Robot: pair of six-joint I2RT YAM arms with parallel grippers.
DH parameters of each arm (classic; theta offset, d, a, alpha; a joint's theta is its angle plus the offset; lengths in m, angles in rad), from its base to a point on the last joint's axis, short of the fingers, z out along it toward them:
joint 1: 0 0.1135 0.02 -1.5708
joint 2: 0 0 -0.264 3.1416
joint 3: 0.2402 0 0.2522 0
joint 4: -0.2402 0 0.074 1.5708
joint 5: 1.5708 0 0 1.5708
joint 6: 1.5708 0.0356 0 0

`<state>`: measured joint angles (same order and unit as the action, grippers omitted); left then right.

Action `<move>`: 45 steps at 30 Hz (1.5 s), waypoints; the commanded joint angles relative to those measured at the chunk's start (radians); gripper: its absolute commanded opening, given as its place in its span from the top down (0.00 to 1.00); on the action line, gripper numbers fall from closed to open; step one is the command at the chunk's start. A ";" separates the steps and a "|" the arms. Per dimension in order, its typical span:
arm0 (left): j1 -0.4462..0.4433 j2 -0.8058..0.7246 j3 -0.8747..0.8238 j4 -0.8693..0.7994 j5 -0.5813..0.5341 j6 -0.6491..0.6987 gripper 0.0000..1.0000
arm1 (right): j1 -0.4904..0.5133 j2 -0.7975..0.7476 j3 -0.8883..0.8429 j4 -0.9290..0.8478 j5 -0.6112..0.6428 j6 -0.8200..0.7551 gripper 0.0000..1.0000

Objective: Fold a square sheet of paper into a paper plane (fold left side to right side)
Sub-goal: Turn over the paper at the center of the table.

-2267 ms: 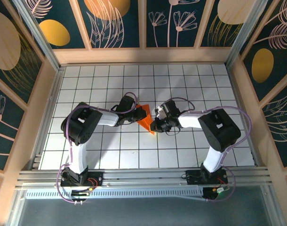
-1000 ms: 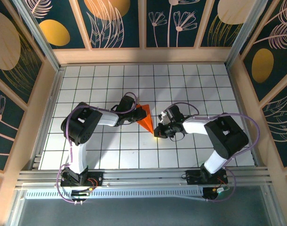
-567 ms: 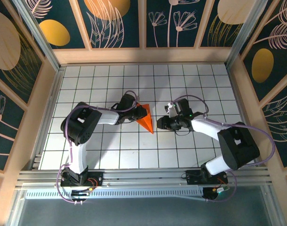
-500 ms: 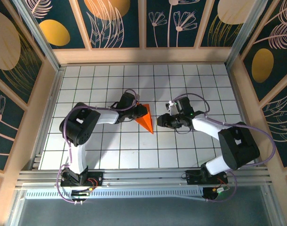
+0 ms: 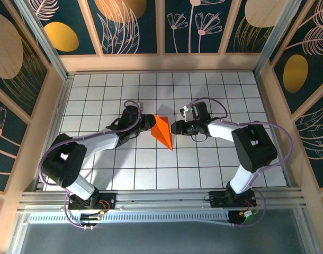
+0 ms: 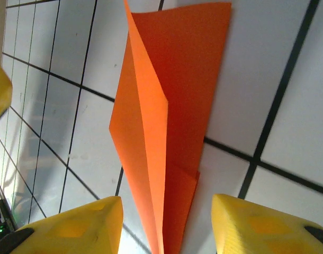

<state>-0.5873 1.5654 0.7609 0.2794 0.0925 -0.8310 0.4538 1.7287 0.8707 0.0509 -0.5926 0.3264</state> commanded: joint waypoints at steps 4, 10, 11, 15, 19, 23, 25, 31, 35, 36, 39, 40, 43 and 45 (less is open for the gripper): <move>0.006 -0.096 -0.093 -0.027 -0.113 -0.003 0.63 | 0.027 0.094 0.085 0.067 -0.046 -0.039 0.53; 0.006 -0.128 -0.121 -0.027 -0.134 -0.013 0.62 | 0.040 0.143 0.097 0.107 -0.055 -0.033 0.55; 0.005 -0.131 -0.120 -0.029 -0.135 -0.012 0.62 | 0.041 0.145 0.094 0.115 -0.055 -0.029 0.56; 0.006 -0.151 -0.109 -0.047 -0.152 -0.007 0.62 | 0.040 0.147 0.091 0.134 -0.066 -0.023 0.63; 0.004 -0.189 -0.113 -0.056 -0.172 -0.010 0.60 | 0.040 0.140 0.089 0.145 -0.078 -0.035 0.84; 0.005 -0.243 -0.127 -0.049 -0.186 -0.016 0.57 | 0.030 0.109 0.089 0.148 -0.079 -0.065 1.00; 0.004 -0.275 -0.144 -0.031 -0.187 -0.019 0.55 | 0.017 0.083 0.086 0.161 -0.089 -0.072 1.00; 0.005 -0.387 -0.212 0.125 -0.114 -0.007 0.51 | -0.047 -0.003 0.081 0.205 -0.232 -0.080 1.00; 0.007 -0.473 -0.261 0.252 -0.062 -0.011 0.38 | -0.097 -0.052 0.058 0.301 -0.403 -0.008 1.00; 0.008 -0.490 -0.269 0.280 -0.042 -0.014 0.34 | -0.103 -0.063 0.056 0.316 -0.436 0.007 1.00; 0.009 -0.525 -0.285 0.372 0.042 -0.019 0.19 | -0.106 -0.096 0.059 0.316 -0.504 0.022 1.00; 0.010 -0.531 -0.287 0.399 0.067 -0.023 0.17 | -0.106 -0.109 0.061 0.314 -0.522 0.026 1.00; 0.010 -0.532 -0.297 0.484 0.131 -0.039 0.14 | -0.105 -0.143 0.053 0.322 -0.567 0.048 1.00; 0.009 -0.521 -0.301 0.532 0.172 -0.048 0.14 | -0.102 -0.162 0.050 0.331 -0.597 0.072 1.00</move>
<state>-0.5827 1.0431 0.4793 0.6605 0.1661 -0.8616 0.3466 1.6108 0.9337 0.3347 -1.0889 0.3557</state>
